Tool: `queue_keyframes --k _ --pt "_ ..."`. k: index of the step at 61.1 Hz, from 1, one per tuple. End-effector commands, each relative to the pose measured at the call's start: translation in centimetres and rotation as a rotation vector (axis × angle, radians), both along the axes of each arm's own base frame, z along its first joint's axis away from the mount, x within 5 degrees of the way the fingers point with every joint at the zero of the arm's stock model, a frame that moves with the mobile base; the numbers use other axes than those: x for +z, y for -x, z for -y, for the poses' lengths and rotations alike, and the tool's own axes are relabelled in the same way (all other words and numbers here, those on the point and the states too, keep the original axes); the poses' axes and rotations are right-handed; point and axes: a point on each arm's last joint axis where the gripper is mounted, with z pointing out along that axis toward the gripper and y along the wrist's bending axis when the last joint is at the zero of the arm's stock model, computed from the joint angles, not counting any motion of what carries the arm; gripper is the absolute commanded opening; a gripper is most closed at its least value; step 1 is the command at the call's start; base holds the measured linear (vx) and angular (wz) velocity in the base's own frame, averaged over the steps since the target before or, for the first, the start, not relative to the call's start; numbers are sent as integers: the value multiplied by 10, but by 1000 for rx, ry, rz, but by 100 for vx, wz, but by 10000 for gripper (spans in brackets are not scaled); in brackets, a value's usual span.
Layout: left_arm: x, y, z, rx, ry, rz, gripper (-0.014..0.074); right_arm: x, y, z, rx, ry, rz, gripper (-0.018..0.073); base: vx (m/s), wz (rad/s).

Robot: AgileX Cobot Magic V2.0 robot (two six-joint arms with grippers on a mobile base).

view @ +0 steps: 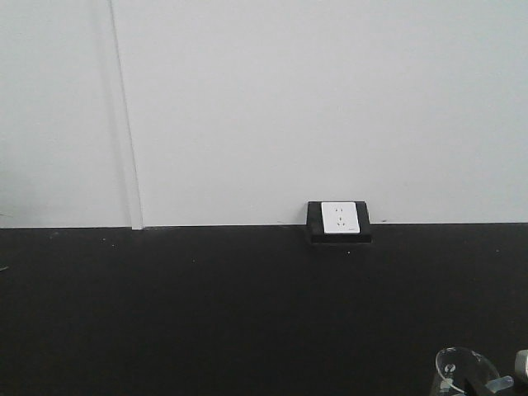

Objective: Grab transparent chemical and place on left bench

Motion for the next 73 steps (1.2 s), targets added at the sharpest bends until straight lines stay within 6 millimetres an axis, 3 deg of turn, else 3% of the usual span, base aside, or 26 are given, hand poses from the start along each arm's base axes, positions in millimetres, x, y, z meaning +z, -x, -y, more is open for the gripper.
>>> queue_keyframes --k 1,23,43,61,73 --pt "3 1 0 -1 14 81 -3 20 -10 0 9 -9 174 399 0 0" --pt "3 1 0 -1 14 81 -3 16 -10 2 -20 -27 135 225 0 0" --pt "3 1 0 -1 14 81 -3 21 -11 1 -6 -24 190 -13 0 0" --pt "3 1 0 -1 14 81 -3 46 1 0 -4 -19 281 -7 0 0" --pt "3 1 0 -1 14 81 -3 77 37 0 21 59 300 -7 0 0"
